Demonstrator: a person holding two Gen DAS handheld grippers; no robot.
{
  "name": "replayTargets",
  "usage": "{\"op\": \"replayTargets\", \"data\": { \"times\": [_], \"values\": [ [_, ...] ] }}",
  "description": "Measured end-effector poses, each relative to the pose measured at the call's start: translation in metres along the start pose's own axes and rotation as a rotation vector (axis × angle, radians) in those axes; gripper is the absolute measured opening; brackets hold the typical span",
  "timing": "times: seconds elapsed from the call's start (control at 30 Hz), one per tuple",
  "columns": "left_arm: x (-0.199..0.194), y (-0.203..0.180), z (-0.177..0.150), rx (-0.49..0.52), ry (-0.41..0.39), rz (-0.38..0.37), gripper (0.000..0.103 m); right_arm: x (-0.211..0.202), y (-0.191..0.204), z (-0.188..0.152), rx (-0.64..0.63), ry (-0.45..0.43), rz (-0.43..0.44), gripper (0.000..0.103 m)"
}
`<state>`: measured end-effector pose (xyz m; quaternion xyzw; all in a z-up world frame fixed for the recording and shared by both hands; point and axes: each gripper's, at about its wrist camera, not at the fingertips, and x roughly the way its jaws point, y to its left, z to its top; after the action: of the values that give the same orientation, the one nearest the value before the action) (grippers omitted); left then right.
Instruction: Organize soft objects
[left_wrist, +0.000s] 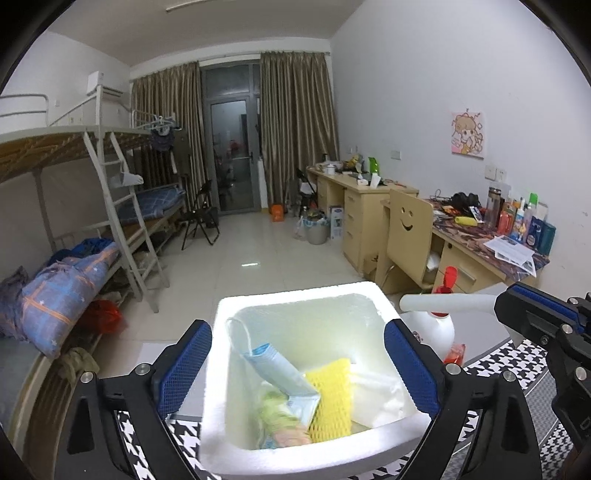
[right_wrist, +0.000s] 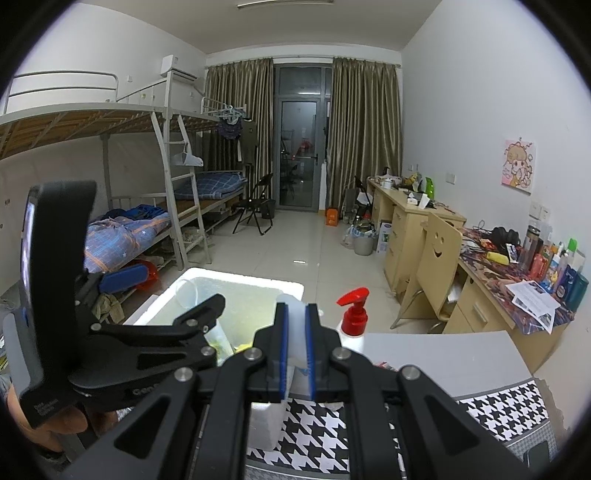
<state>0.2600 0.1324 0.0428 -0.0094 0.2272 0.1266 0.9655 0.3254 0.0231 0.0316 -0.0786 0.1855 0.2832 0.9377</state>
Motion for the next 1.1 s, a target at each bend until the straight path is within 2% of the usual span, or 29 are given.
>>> {"op": "replayTargets", "data": {
  "times": [0.6, 0.77, 1.1],
  "values": [
    [-0.028, 0.034, -0.006, -0.047, -0.024, 0.081, 0.096, 0.011, 0.015, 0.004, -0.035, -0.003, 0.053, 0.007],
    [-0.031, 0.035, -0.006, -0.060, -0.030, 0.077, 0.100, 0.010, 0.019, 0.002, -0.036, 0.007, 0.061, 0.007],
    [-0.032, 0.033, -0.008, -0.070, -0.035, 0.071, 0.100, 0.009, 0.012, 0.000, -0.040, 0.028, 0.060, 0.007]
  ]
}}
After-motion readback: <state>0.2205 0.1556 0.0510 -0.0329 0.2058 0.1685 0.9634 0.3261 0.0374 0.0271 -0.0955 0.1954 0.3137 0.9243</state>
